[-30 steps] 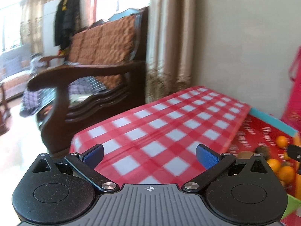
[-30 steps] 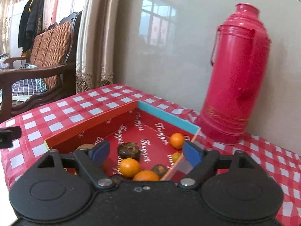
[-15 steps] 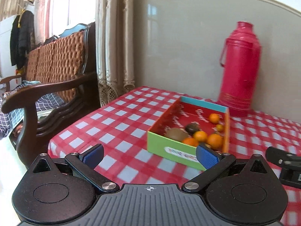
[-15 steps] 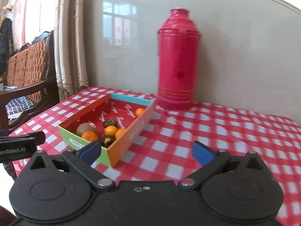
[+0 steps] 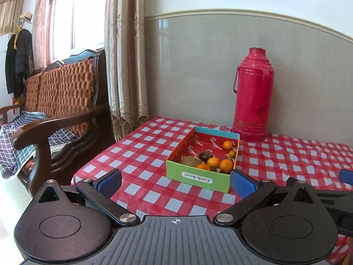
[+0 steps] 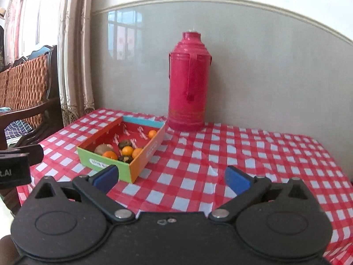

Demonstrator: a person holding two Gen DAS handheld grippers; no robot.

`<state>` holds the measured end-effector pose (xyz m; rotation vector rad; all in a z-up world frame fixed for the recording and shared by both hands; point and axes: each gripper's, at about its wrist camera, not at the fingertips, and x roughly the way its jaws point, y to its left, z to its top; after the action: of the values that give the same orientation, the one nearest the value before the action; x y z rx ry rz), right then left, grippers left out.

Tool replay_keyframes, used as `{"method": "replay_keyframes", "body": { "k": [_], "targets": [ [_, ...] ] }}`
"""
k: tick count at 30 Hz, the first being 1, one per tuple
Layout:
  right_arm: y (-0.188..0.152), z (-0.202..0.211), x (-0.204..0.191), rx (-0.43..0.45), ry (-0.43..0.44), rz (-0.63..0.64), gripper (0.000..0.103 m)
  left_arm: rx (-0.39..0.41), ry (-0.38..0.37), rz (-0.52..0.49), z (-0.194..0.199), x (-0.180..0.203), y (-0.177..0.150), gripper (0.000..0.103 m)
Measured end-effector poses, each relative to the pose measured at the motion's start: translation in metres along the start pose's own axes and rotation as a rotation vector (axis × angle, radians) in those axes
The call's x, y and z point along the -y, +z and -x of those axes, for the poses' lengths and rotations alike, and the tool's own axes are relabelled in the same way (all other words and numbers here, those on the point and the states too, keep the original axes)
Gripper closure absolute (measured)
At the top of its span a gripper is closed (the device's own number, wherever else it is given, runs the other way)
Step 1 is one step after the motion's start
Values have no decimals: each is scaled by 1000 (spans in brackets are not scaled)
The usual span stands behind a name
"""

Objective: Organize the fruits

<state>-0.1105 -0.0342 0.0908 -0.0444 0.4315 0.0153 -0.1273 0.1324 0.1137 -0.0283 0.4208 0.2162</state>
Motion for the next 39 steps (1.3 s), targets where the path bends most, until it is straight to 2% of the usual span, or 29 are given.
{"method": "replay_keyframes", "body": {
  "k": [4,16,36,39],
  "targets": [
    [2,4,4,21,-10,-15,6,-2,-3,12,2,-2,1,0],
    [-8,3,23,-9,-24,-79,6,-10,-19,-15,3,9,-2,0],
    [-10,1,22,-10,-5,-70,6,-24,-31,-9,-7,6,-7,0],
    [-10,2,21,-8,-1,-65,6,-47,-36,-8,-12,4,-7,0]
  ]
}}
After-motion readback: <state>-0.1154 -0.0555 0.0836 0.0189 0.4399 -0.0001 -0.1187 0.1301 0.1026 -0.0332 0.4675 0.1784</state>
